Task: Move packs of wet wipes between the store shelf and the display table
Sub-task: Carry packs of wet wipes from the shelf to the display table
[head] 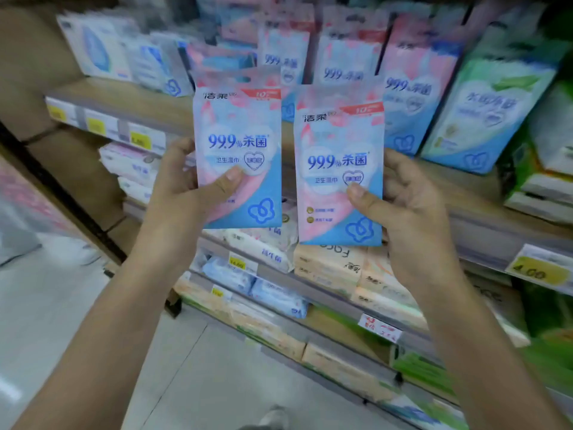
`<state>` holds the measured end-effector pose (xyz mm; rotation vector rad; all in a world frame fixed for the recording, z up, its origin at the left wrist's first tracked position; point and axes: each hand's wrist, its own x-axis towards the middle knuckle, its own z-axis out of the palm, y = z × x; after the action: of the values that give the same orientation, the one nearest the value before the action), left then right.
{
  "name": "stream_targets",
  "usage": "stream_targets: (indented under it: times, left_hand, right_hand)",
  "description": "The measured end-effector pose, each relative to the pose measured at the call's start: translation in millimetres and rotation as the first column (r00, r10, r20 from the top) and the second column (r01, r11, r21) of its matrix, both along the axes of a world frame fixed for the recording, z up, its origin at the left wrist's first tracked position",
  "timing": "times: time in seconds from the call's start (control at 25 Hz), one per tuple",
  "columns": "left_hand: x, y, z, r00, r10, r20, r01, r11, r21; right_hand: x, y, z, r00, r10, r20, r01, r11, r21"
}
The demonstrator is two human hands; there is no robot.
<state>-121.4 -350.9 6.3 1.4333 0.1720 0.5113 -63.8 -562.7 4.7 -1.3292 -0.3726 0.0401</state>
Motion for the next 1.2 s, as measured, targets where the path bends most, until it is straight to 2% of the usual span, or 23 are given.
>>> stream_targets:
  times: [0.16, 0.32, 0.48, 0.68, 0.76, 0.92, 1.2]
  left_hand:
    - [-89, 5, -46, 0.967, 0.227, -0.115, -0.235, 0.97, -0.059]
    - [-186, 4, -93, 0.853, 0.434, -0.291, -0.487, 0.862, -0.142]
    - [-279, 8, -127, 0.666, 0.6, -0.443, -0.721, 0.67, -0.177]
    - [-388, 38, -154, 0.429, 0.751, -0.502, -0.903, 0.373, -0.214]
    - [-433, 58, -165, 0.327, 0.789, -0.52, -0.944, 0.252, -0.211]
    - [-522, 110, -174, 0.172, 0.824, -0.54, -0.979, 0.082, -0.187]
    - [-629, 228, -165, -0.032, 0.85, -0.526, -0.989, -0.104, -0.109]
  right_hand:
    - [-37, 33, -50, 0.957, 0.23, -0.178, -0.241, 0.97, -0.041]
    - [-85, 71, -105, 0.839, 0.401, -0.367, -0.47, 0.875, -0.118]
    - [-145, 127, -141, 0.679, 0.562, -0.472, -0.697, 0.696, -0.174]
    - [-238, 229, -157, 0.443, 0.711, -0.546, -0.89, 0.423, -0.171]
    - [-281, 278, -160, 0.362, 0.752, -0.552, -0.93, 0.329, -0.162]
    - [-372, 369, -167, 0.217, 0.781, -0.585, -0.975, 0.146, -0.167]
    - [-471, 487, -180, 0.087, 0.742, -0.665, -0.987, -0.027, -0.159]
